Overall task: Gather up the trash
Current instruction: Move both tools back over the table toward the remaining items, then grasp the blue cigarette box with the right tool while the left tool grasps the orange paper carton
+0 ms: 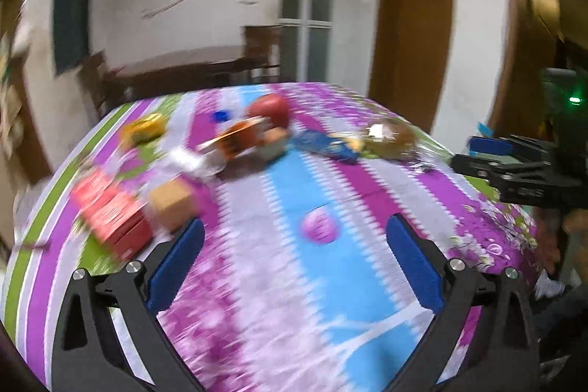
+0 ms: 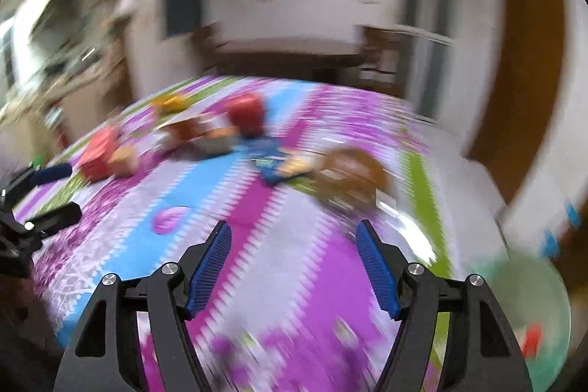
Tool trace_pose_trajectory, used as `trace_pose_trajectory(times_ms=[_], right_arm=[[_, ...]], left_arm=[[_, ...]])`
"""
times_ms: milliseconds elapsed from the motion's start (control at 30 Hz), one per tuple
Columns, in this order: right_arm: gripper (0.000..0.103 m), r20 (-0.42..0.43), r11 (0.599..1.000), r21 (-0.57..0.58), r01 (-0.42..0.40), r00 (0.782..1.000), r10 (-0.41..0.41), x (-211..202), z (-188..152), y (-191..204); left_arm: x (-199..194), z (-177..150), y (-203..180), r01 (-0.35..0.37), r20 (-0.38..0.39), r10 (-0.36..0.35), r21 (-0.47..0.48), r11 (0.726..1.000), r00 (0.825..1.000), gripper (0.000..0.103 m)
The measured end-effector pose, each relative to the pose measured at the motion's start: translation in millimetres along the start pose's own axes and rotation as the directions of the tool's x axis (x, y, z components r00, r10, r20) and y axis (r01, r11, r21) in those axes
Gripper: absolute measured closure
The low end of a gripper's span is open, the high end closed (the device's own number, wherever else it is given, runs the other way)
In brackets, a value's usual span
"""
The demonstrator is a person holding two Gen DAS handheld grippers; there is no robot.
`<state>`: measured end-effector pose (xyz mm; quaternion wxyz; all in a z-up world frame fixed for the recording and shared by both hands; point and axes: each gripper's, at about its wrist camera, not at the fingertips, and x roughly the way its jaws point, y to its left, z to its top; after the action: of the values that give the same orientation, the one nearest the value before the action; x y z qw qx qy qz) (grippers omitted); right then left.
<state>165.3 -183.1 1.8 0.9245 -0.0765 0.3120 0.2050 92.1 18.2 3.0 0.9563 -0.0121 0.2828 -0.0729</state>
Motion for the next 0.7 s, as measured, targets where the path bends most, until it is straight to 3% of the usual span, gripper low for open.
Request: trace_pose_trajectory(times_ms=[100, 167, 200, 400, 567, 633, 667, 700], right_arm=[[0.025, -0.07, 0.988, -0.148, -0.041, 0.997, 0.031, 51, 43, 17], [0.012, -0.135, 0.979, -0.188, -0.079, 0.989, 0.054, 90, 70, 17], [0.011, -0.161, 0.977, -0.193, -0.093, 0.985, 0.062, 104, 77, 16], [0.011, -0.309, 0.944, -0.313, -0.101, 0.951, -0.001, 187, 105, 22], [0.012, -0.406, 0.947, -0.278, -0.164, 0.913, 0.039, 221, 106, 14], [0.015, -0.422, 0.96, -0.21, -0.187, 0.903, 0.083, 225, 102, 7], [0.019, -0.408, 0.962, -0.203, -0.185, 0.909, 0.089, 221, 99, 5], [0.029, -0.402, 0.96, -0.202, -0.193, 0.91, 0.099, 218, 97, 7]], left_arm=[[-10, -9, 30, -0.027, -0.014, 0.026, -0.078, 0.997, 1.0, 0.006], [-13, -13, 40, -0.041, -0.019, 0.039, -0.102, 0.994, 0.999, 0.006], [-15, -17, 45, -0.047, -0.023, 0.045, -0.11, 0.993, 0.999, 0.006], [-24, -31, 70, -0.071, -0.036, 0.067, -0.145, 0.987, 0.997, 0.006], [-18, -35, 81, -0.065, -0.049, 0.058, -0.174, 0.983, 0.997, 0.006], [-18, -35, 83, -0.057, -0.046, 0.049, -0.185, 0.981, 0.998, 0.006], [-18, -35, 84, -0.056, -0.046, 0.048, -0.189, 0.98, 0.998, 0.006], [-18, -36, 84, -0.056, -0.045, 0.048, -0.189, 0.98, 0.998, 0.006]])
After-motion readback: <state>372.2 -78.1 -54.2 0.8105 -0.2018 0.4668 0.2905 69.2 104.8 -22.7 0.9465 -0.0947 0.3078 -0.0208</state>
